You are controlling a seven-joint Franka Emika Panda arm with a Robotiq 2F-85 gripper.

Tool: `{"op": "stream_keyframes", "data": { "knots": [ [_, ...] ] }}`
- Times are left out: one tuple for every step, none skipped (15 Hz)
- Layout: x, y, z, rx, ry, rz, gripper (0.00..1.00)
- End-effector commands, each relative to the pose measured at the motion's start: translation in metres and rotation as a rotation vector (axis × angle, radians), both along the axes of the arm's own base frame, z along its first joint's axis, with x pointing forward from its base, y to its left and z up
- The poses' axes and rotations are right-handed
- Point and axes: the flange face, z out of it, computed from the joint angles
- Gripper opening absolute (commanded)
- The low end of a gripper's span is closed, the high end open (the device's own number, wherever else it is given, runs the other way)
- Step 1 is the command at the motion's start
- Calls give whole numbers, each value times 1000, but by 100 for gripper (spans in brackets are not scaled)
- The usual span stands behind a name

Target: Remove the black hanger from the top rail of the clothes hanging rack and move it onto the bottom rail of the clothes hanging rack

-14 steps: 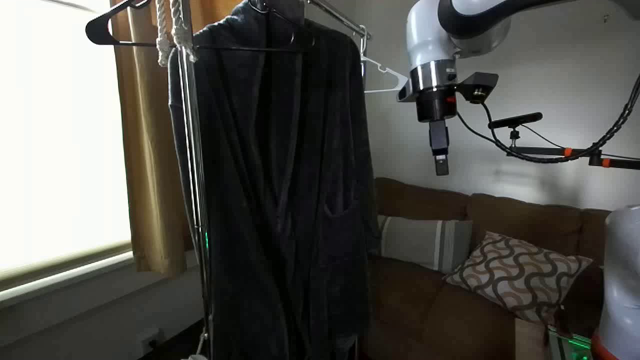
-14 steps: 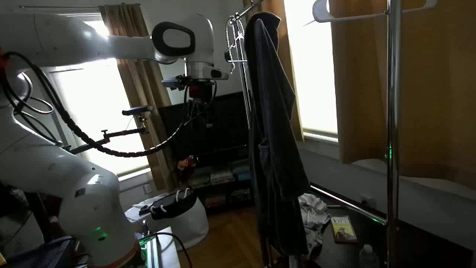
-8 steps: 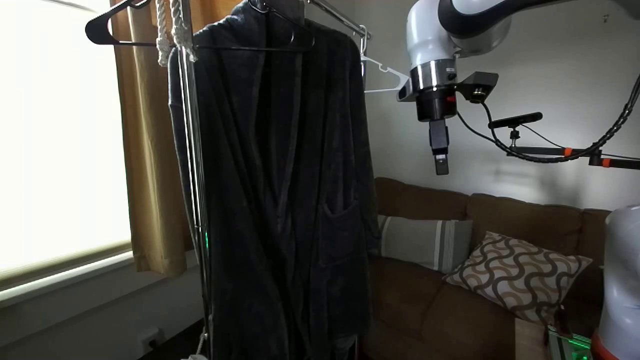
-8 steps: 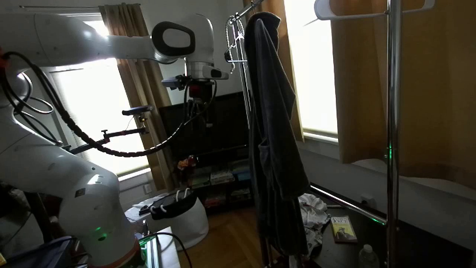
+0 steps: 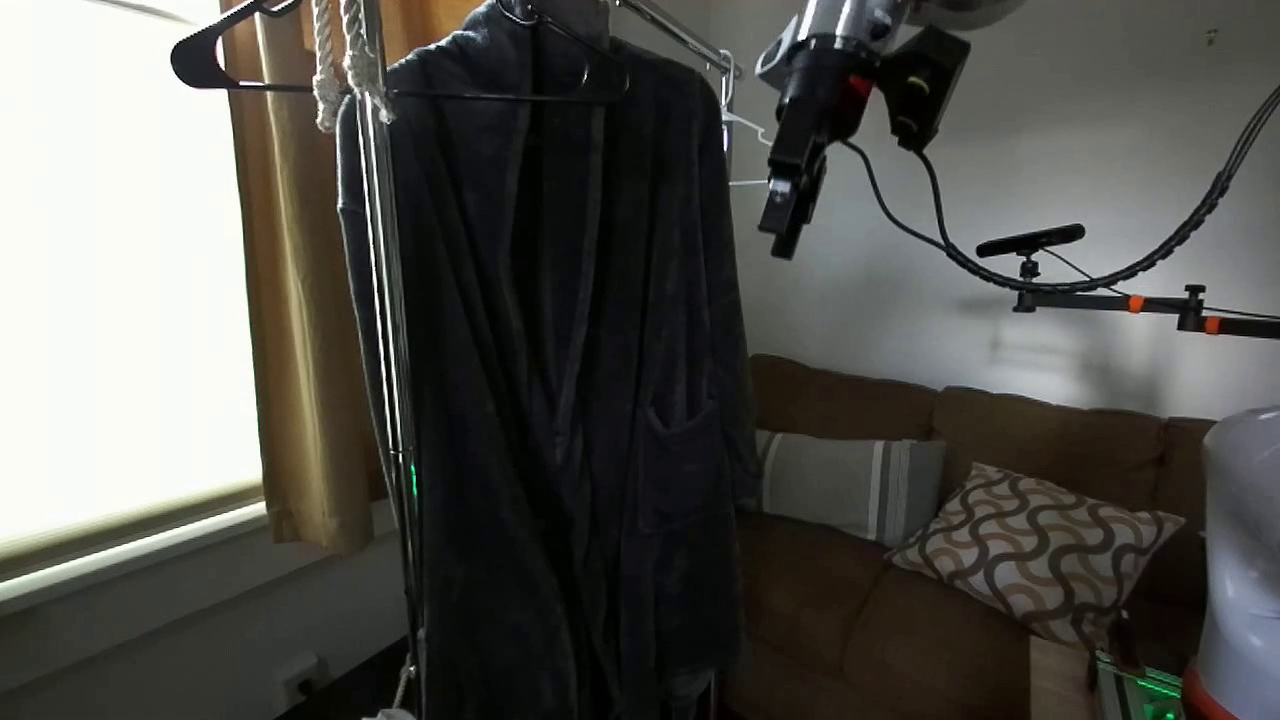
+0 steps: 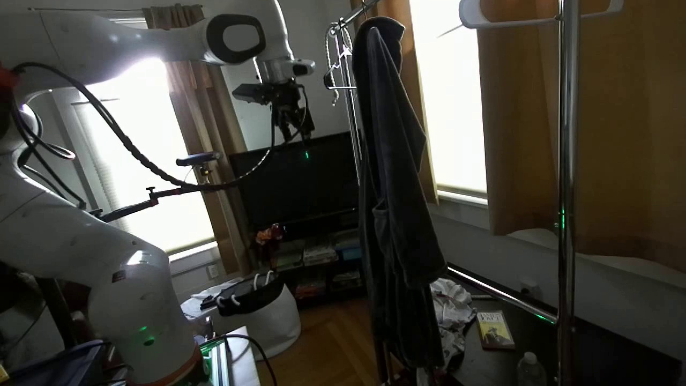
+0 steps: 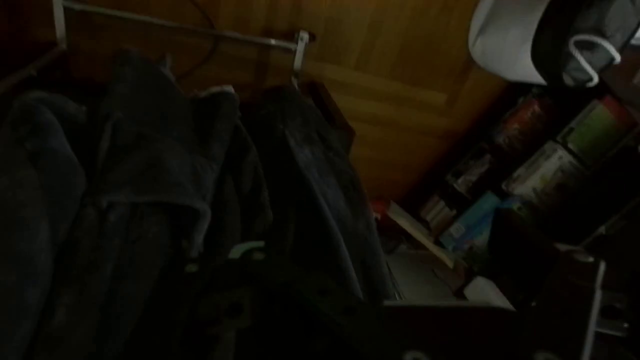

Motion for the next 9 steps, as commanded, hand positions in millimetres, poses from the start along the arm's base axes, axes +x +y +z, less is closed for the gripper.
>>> {"op": "stream_keyframes", "data": {
  "knots": [
    [-9, -2, 70, 85, -190, -18, 100],
    [-6, 3, 86, 106, -248, -41, 100],
    [-3, 6, 100, 124, -310, -61, 100],
    [3, 13, 115, 144, -383, -58, 100],
    [6, 18, 127, 162, -454, -46, 100],
    [10, 27, 136, 174, -504, -32, 100],
    [14, 35, 143, 180, -550, -24, 100],
    [20, 44, 147, 180, -578, -1, 100],
    [25, 51, 148, 185, -584, 29, 100]
  ]
}}
